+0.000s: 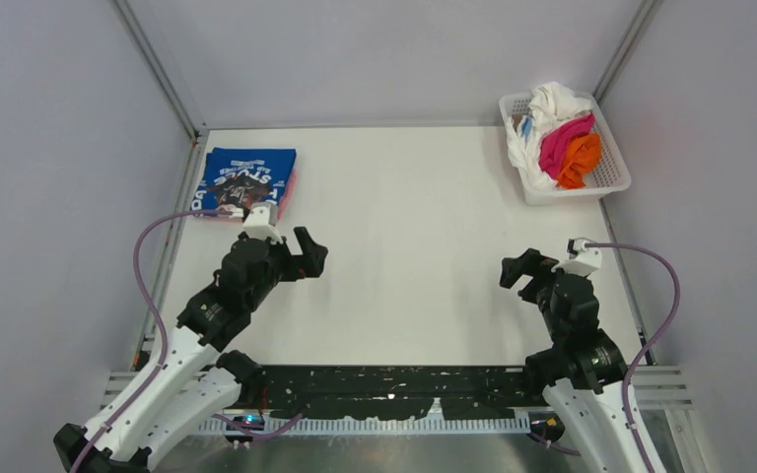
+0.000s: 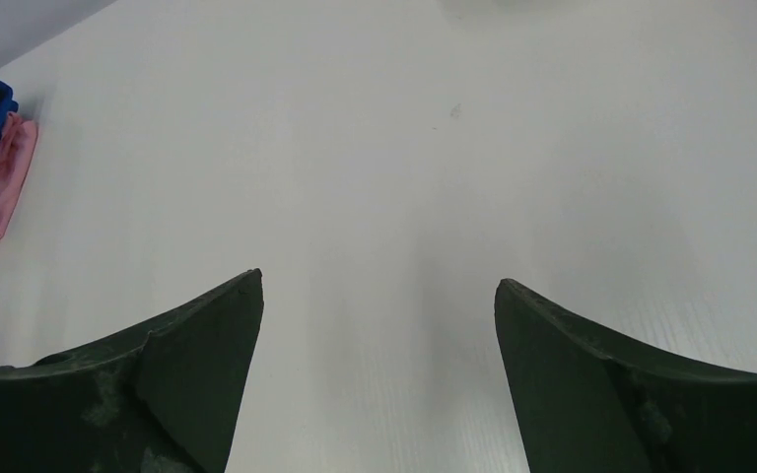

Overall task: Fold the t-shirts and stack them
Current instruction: Grab crumpled tshirt from bin with the right arm

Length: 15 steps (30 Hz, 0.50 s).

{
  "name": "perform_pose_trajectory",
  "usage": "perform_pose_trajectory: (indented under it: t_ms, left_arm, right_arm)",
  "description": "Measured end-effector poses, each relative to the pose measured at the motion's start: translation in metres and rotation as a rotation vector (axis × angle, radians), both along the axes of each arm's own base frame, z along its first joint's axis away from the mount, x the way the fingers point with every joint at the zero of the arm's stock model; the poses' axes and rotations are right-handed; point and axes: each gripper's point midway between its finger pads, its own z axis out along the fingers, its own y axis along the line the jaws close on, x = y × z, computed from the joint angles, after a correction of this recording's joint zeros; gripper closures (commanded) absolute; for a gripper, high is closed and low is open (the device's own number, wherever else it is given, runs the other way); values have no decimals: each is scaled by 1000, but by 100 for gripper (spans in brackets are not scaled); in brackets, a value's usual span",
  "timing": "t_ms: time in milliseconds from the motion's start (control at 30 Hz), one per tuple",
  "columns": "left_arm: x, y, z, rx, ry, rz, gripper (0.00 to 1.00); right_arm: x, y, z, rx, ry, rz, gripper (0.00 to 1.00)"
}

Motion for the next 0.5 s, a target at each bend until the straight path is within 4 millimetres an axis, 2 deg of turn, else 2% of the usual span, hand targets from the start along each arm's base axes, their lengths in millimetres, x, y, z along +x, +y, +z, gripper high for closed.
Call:
perform_pose_trajectory:
  t_ms: [167,300,400,500]
  left_arm:
    - [2,2,-2,12,0,12,0]
    - [6,3,-8,36,17,26,0]
    - [9,5,-14,65,32,36,0]
    - [13,6,-17,89,40,46,0]
  right_arm:
    - [5,-4,6,-13,22,-28,4]
    - [24,-6,31,-45,19,-55,5]
    - [51,-7,60,-87,28,-77,5]
    - [87,-13,89,-119,47,-114,5]
